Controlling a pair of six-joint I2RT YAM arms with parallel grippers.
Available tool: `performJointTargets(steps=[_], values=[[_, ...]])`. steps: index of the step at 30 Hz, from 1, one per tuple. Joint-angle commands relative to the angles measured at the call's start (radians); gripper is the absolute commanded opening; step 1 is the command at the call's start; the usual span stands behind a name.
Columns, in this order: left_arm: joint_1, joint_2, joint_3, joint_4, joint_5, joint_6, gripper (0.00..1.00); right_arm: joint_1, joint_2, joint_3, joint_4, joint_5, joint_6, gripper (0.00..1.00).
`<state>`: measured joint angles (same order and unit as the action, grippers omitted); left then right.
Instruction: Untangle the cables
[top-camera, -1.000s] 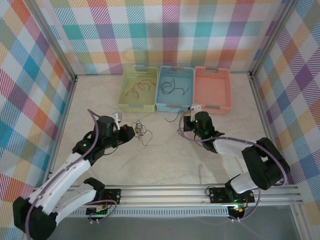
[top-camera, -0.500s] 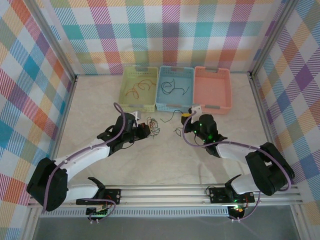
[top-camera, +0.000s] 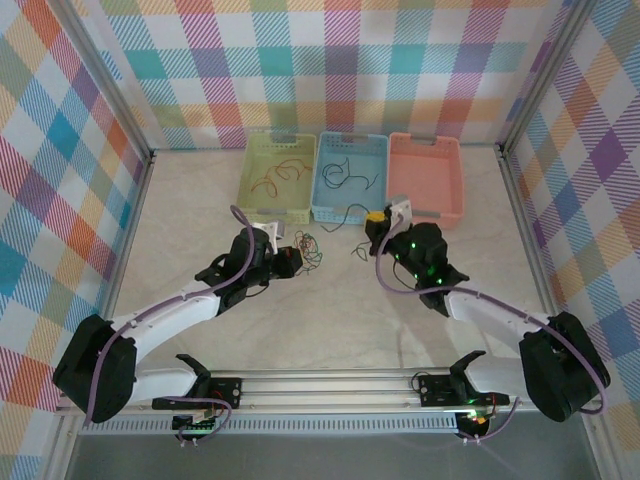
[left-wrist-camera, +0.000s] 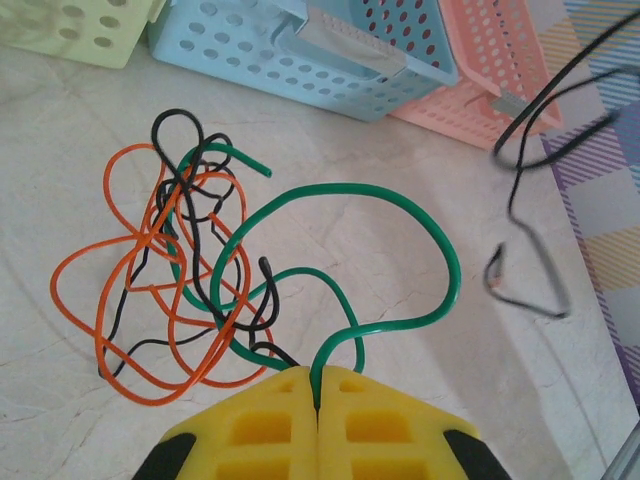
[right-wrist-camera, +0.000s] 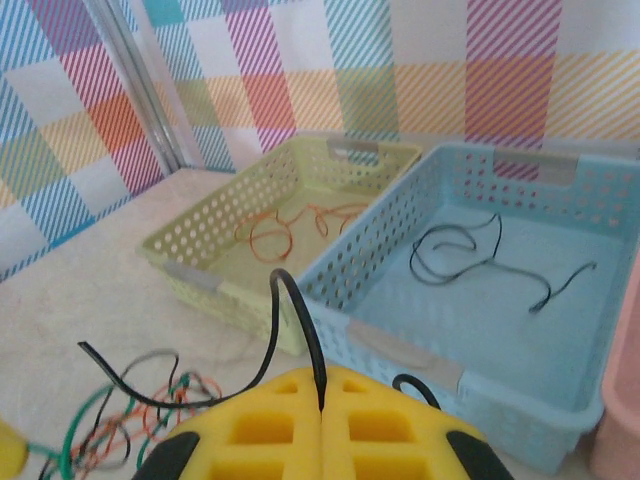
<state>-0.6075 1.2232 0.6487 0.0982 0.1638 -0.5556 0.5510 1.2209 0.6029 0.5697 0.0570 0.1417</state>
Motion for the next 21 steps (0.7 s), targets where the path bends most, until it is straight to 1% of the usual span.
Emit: performJointTargets(steps=[1, 5, 10, 12, 16, 17, 18, 19, 20, 21], values=[[-0.012, -0.029, -0.004, 0.022, -0.007, 0.028, 0.0, -0.001, 0.054, 0.182, -0.155, 0.08, -0.015, 0.0], [-0.014, -0.037, -0.009, 0.018, -0.005, 0.03, 0.0, -0.02, 0.242, 0.41, -0.233, 0.146, -0.039, 0.0], [-0.014, -0.048, -0.014, 0.004, -0.022, 0.041, 0.0, -0.046, 0.52, 0.731, -0.363, 0.23, -0.057, 0.0], [-0.014, -0.046, -0.009, -0.002, -0.019, 0.043, 0.0, -0.056, 0.617, 0.828, -0.394, 0.279, -0.063, 0.0], [-0.015, -0.041, -0.009, 0.005, -0.01, 0.04, 0.0, -0.075, 0.78, 0.979, -0.473, 0.303, -0.049, 0.0], [-0.015, -0.041, -0.007, -0.001, -0.01, 0.042, 0.0, -0.074, 0.809, 1.01, -0.502, 0.302, -0.045, 0.07], [-0.015, -0.043, -0.006, -0.002, -0.01, 0.043, 0.0, -0.074, 0.83, 1.039, -0.533, 0.3, -0.044, 0.18], [-0.015, -0.045, -0.006, -0.002, -0.009, 0.042, 0.0, -0.074, 0.837, 1.05, -0.552, 0.3, -0.044, 0.23], [-0.015, -0.047, -0.007, -0.002, -0.006, 0.042, 0.0, -0.073, 0.836, 1.051, -0.56, 0.312, -0.039, 0.29], [-0.015, -0.052, -0.006, -0.002, -0.001, 0.043, 0.0, -0.074, 0.825, 1.043, -0.566, 0.334, -0.029, 0.38]])
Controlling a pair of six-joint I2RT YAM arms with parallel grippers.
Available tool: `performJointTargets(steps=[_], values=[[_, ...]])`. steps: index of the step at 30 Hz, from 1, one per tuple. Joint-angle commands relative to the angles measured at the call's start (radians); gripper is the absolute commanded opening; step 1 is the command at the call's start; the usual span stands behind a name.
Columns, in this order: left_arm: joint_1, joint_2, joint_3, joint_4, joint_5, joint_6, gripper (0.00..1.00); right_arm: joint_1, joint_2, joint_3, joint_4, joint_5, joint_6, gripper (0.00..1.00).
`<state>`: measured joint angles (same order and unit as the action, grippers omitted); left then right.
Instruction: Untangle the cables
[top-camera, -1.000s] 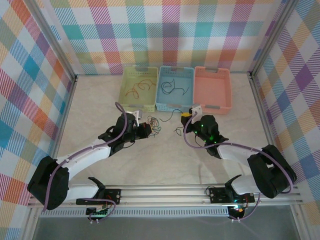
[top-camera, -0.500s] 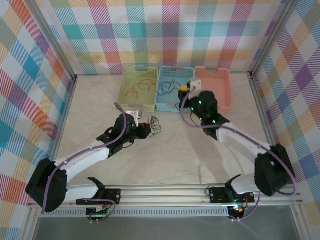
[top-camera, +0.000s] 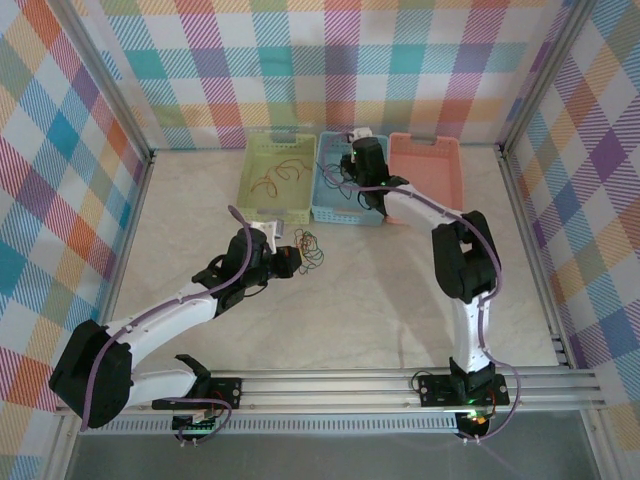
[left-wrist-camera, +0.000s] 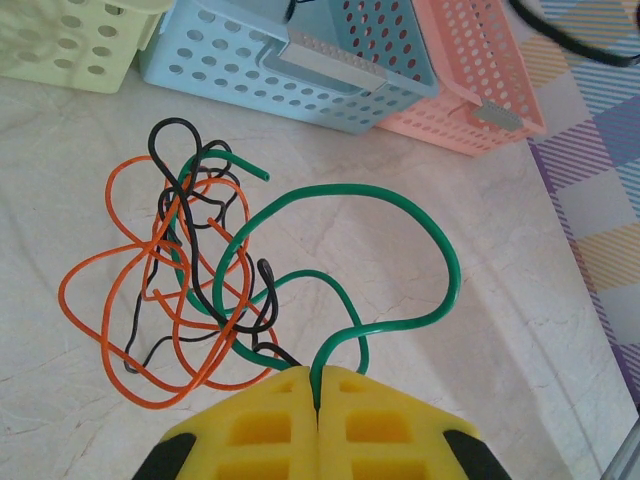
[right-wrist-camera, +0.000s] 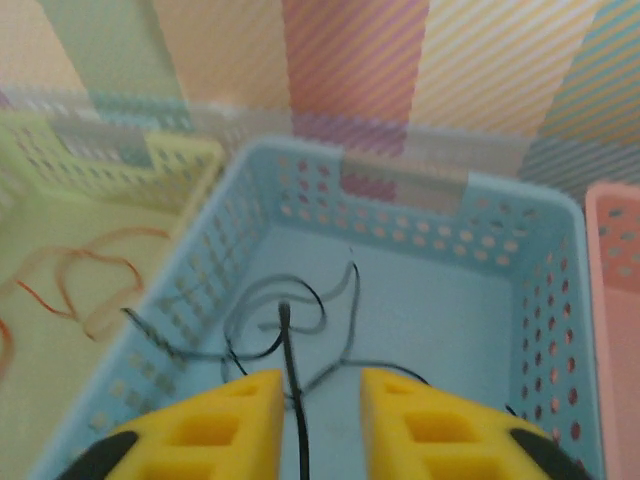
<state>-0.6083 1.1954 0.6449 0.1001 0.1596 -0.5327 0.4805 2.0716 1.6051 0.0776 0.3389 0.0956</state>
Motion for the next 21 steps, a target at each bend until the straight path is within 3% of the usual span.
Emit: performJointTargets(steps=[1, 6, 14, 21], values=[[-0.015, -0.025, -0.003, -0.005, 0.003, 0.02, 0.0, -0.003, -0.044, 0.026, -0.07, 0.062, 0.019, 0.45], [-0.015, -0.034, -0.005, -0.007, 0.009, 0.02, 0.0, 0.005, -0.233, -0.175, 0.01, -0.04, 0.004, 0.53], [-0.028, -0.054, -0.007, 0.02, 0.062, 0.013, 0.0, 0.092, -0.586, -0.544, 0.046, -0.377, -0.035, 0.54], [-0.039, -0.061, -0.008, 0.037, 0.082, 0.016, 0.0, 0.222, -0.672, -0.771, 0.112, -0.496, -0.239, 0.53]])
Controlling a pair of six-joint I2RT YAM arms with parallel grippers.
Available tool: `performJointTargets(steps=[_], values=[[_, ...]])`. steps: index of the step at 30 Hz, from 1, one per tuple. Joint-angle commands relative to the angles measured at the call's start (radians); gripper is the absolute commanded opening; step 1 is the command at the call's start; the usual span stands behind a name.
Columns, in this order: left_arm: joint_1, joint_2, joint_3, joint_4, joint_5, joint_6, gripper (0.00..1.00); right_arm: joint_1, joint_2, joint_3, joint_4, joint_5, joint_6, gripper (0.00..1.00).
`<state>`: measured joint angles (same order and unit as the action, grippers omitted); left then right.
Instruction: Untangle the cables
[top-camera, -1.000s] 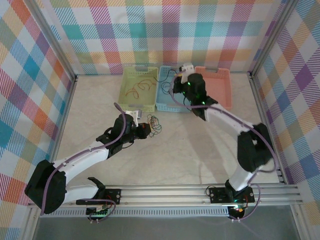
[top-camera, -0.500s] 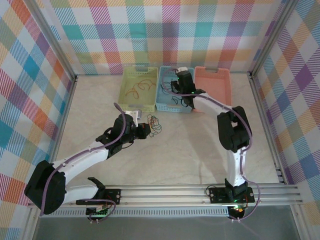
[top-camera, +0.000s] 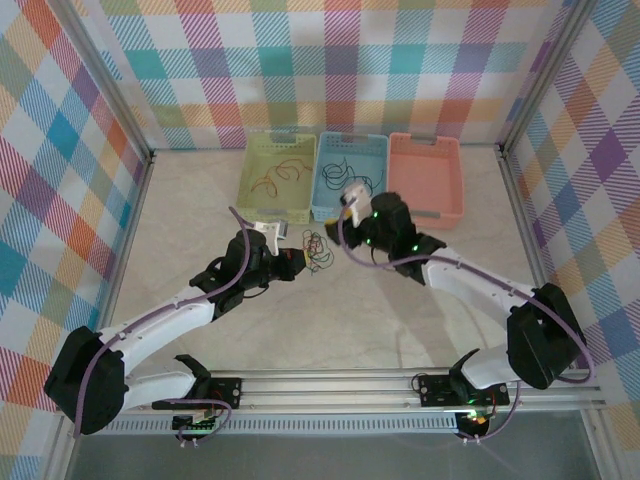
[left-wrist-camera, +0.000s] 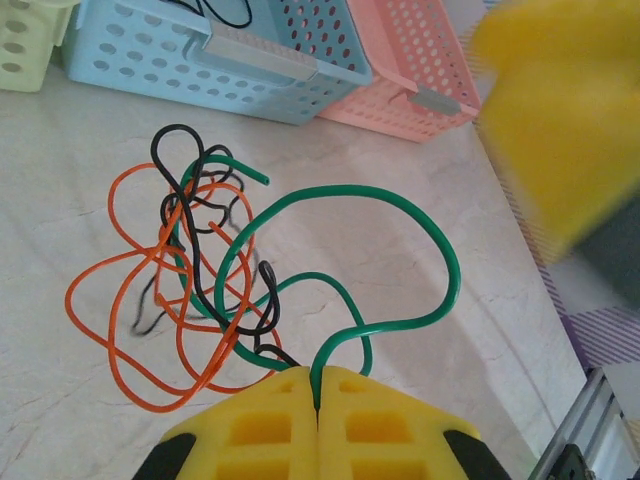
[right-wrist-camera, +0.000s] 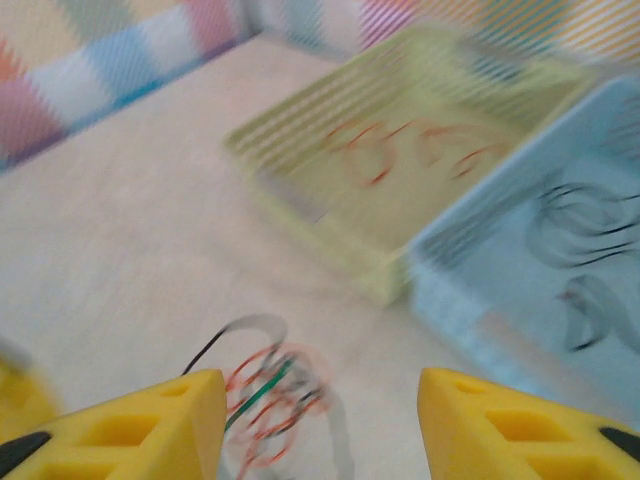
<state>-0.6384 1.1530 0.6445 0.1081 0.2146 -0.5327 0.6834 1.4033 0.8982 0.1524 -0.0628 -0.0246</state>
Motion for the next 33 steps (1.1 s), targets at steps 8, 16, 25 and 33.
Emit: performJointTargets(steps=[8, 16, 25, 33], values=[[-0.017, -0.019, -0.005, 0.033, 0.037, 0.021, 0.0, 0.036, 0.047, -0.149, 0.241, -0.147, -0.104, 0.51], [-0.02, 0.001, 0.042, 0.03, 0.016, -0.028, 0.0, 0.038, 0.105, -0.205, 0.341, -0.082, -0.055, 0.5], [-0.02, 0.118, 0.128, 0.016, -0.005, 0.015, 0.0, 0.038, 0.061, -0.262, 0.39, 0.002, -0.047, 0.5], [-0.024, 0.173, 0.1, 0.138, 0.137, 0.004, 0.0, 0.038, 0.054, -0.263, 0.372, 0.022, -0.046, 0.49]])
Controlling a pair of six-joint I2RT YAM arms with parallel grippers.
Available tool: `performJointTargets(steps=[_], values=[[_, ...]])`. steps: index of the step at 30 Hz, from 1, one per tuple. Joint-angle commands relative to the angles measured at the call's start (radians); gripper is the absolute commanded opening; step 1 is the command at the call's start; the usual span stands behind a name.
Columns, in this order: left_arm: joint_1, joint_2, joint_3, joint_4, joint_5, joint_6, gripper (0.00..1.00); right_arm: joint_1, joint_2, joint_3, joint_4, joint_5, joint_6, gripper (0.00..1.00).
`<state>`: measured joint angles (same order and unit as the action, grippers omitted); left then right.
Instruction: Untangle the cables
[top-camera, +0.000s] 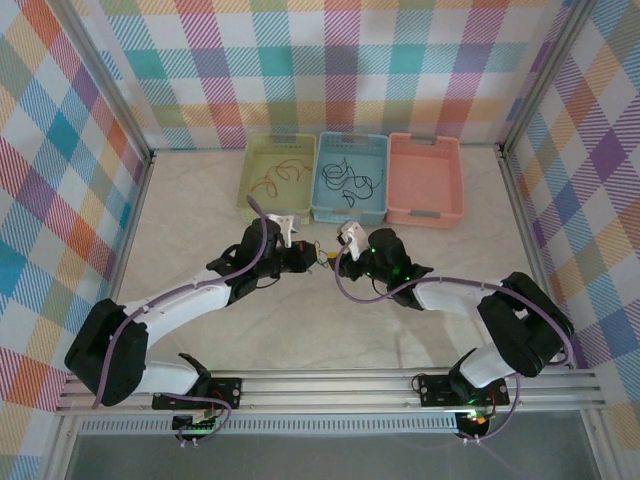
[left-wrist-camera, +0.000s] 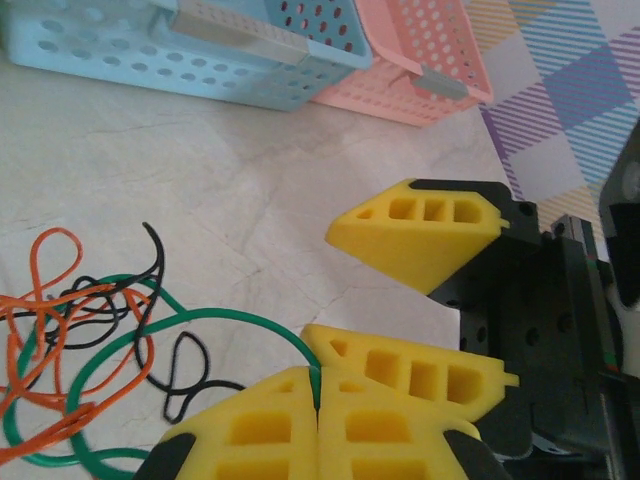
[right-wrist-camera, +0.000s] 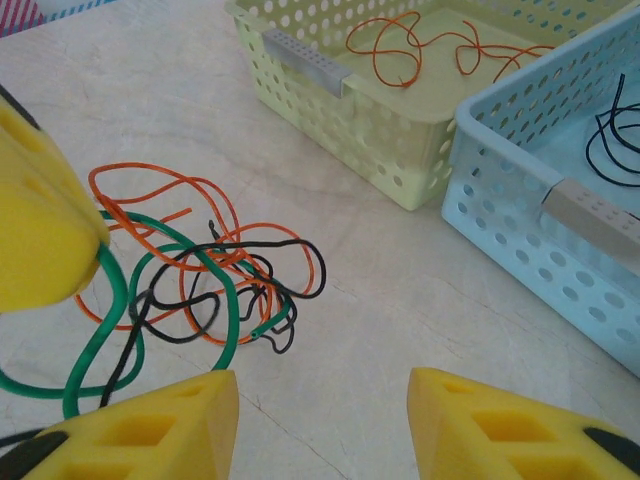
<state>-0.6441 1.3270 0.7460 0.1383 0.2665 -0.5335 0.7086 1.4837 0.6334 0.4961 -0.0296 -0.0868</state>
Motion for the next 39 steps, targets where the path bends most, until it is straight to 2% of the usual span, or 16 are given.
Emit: performJointTargets(steps=[1, 3, 10, 16, 19, 25, 28, 35, 39], values=[[-0.019, -0.003, 0.003, 0.108, 0.095, 0.003, 0.0, 0.014, -0.028, 0.001, 0.031, -0.006, 0.018, 0.49], [-0.021, -0.014, 0.006, 0.104, 0.118, 0.003, 0.0, 0.014, -0.032, -0.003, 0.035, -0.009, 0.02, 0.48], [-0.025, -0.096, -0.047, 0.084, 0.095, 0.025, 0.0, 0.015, -0.058, -0.025, 0.056, -0.018, 0.003, 0.47], [-0.025, -0.102, -0.05, 0.09, 0.124, 0.022, 0.0, 0.018, -0.075, -0.041, 0.07, -0.031, -0.003, 0.46], [-0.025, -0.112, -0.058, 0.095, 0.125, 0.023, 0.0, 0.019, -0.082, -0.043, 0.065, -0.053, -0.004, 0.37], [-0.025, -0.126, -0.063, 0.091, 0.12, 0.028, 0.0, 0.02, -0.099, -0.055, 0.073, -0.063, -0.003, 0.25], [-0.026, -0.126, -0.063, 0.093, 0.119, 0.026, 0.0, 0.02, -0.102, -0.058, 0.078, -0.059, -0.004, 0.15], [-0.026, -0.126, -0.071, 0.103, 0.114, 0.022, 0.0, 0.02, -0.124, -0.08, 0.106, -0.055, -0.004, 0.02], [-0.026, -0.134, -0.079, 0.111, 0.112, 0.023, 0.0, 0.02, -0.129, -0.091, 0.127, -0.087, -0.043, 0.0]])
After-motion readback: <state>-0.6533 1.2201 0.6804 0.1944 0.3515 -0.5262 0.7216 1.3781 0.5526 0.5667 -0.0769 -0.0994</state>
